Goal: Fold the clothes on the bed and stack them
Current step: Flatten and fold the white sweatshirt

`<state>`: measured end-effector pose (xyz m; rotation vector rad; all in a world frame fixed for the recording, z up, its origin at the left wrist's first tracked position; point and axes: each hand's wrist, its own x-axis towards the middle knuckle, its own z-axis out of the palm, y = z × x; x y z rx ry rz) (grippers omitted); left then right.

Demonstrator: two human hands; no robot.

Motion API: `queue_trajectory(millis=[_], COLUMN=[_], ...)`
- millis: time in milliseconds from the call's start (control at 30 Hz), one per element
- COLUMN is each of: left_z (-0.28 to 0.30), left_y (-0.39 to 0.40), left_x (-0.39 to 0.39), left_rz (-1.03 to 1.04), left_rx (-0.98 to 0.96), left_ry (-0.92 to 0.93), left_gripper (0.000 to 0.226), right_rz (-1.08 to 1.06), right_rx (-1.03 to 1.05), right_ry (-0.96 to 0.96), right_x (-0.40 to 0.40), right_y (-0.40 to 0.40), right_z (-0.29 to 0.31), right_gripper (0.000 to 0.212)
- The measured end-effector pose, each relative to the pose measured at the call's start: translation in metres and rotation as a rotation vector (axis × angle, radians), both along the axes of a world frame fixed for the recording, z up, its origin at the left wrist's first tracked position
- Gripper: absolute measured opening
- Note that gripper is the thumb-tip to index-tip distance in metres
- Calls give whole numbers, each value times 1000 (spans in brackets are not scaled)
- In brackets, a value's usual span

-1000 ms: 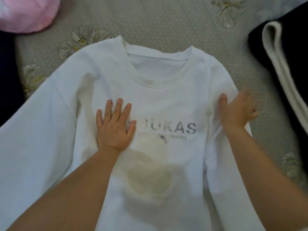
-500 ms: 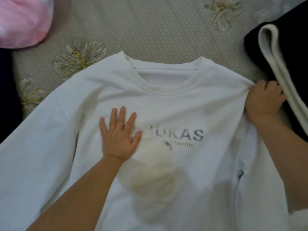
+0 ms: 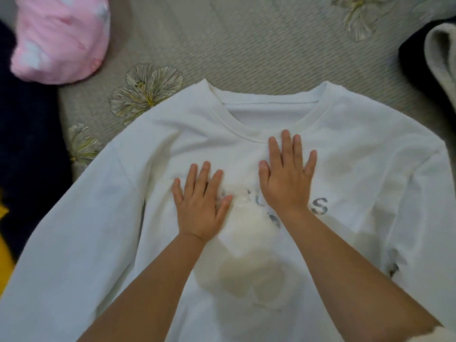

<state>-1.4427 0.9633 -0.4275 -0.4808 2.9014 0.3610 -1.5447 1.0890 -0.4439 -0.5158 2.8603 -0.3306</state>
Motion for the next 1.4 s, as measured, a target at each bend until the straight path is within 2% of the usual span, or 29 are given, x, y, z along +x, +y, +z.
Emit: queue_trajectory(millis=[100,167,267,300,367,467,667,800,933,1133,1233,1333,1400], left_z=[13,17,14,9,2,-2,-24,-20,-9,9,15,19,22], left_y=[-27,-53,-90,-97,-105,-112,-114,-123,-129,-124,-123,-124,-127], left_x=[-22,-55,-114,-128,-147,-162,-158,-158,-121,-18,17,57,88], left_rz=[-17,56,342,376,329,299,315,210,190,204,252,342,416], left_rx=[17,-4,13,-8,-44,-80,-92,-45,41,-35,-23,-15,-7], left_ry=[190,271,119,42,-12,86,207,204,180,-24,-60,-112,-103], left_gripper=[46,40,47,47,38,29,31,34,49,62,55,56,56], right_rz=[-6,-2,0,0,-2,-7,-35,-42,-45,-32,-2,61,152], right_rx=[34,57,95,95,93,96,89,95,91,68,185,401,420], right_ry=[69,103,119,111,91,106,100,40,1,25,32,69,66], right_x=[-2,-2,-5,-5,-5,-6,-7,-8,-9,-6,-5,5,29], right_y=[-5,-7,-6,-6,-7,-7,-6,-5,-6,-4,-6,-15,-25], right_z=[3,3,3,3,2,1,-2,-3,-6,-11,-8,6,16], right_gripper=[50,49,54,54,55,56,61,64,69,58,55,55,54])
